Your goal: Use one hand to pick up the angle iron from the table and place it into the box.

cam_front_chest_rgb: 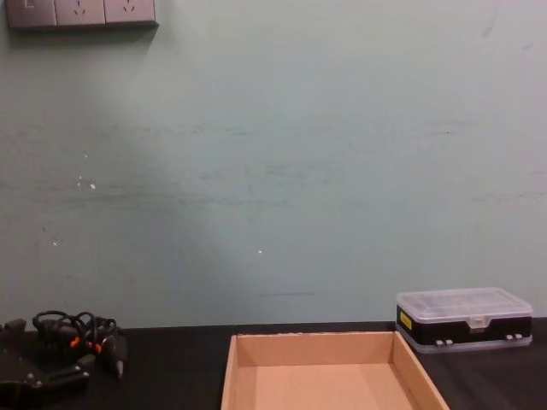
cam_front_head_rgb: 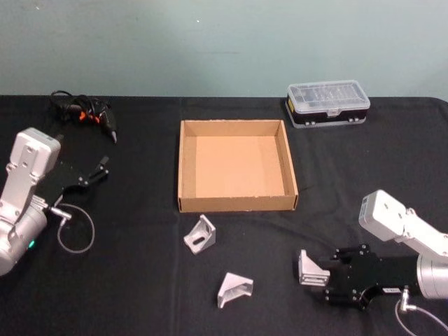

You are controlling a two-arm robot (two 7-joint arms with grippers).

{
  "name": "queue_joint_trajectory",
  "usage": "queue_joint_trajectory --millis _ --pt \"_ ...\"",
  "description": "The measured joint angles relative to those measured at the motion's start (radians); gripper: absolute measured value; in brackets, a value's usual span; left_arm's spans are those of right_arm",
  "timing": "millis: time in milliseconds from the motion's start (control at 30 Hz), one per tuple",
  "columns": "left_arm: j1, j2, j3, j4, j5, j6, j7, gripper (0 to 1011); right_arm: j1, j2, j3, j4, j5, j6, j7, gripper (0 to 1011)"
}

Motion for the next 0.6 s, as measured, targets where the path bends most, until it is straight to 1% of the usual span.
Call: queue_joint_trajectory --millis 100,133,233,267,333,367,467,500,600 --pt "0.000 0.000 0.000 0.000 0.000 0.000 0.000 1000 -0.003 0.001 0.001 0.000 0.000 -0.002 -0.003 541" --pt "0.000 0.000 0.000 0.000 0.000 0.000 0.000 1000 -0.004 0.001 0.002 0.000 0.000 -0.003 -0.003 481" --pt "0.000 0.000 0.000 0.000 0.000 0.000 0.000 1000 -0.005 0.000 0.002 0.001 -0.001 -0.005 -0.004 418" --pt "0.000 0.000 0.000 0.000 0.000 0.000 0.000 1000 -0.005 0.000 0.002 0.002 -0.002 -0.006 -0.004 358" --pt "0.000 0.000 0.000 0.000 0.000 0.000 0.000 1000 -0.006 -0.001 0.002 0.002 -0.003 -0.006 -0.005 316" --pt "0.000 0.000 0.000 0.000 0.000 0.000 0.000 1000 -0.008 -0.001 0.002 0.003 -0.003 -0.007 -0.007 256" --pt "0.000 0.000 0.000 0.000 0.000 0.000 0.000 1000 -0.011 -0.002 0.003 0.003 -0.004 -0.009 -0.010 197" --pt "0.000 0.000 0.000 0.000 0.000 0.000 0.000 1000 -0.011 -0.002 0.003 0.003 -0.004 -0.010 -0.010 140" --pt "0.000 0.000 0.000 0.000 0.000 0.000 0.000 1000 -0.015 -0.002 0.006 0.003 -0.004 -0.012 -0.012 75"
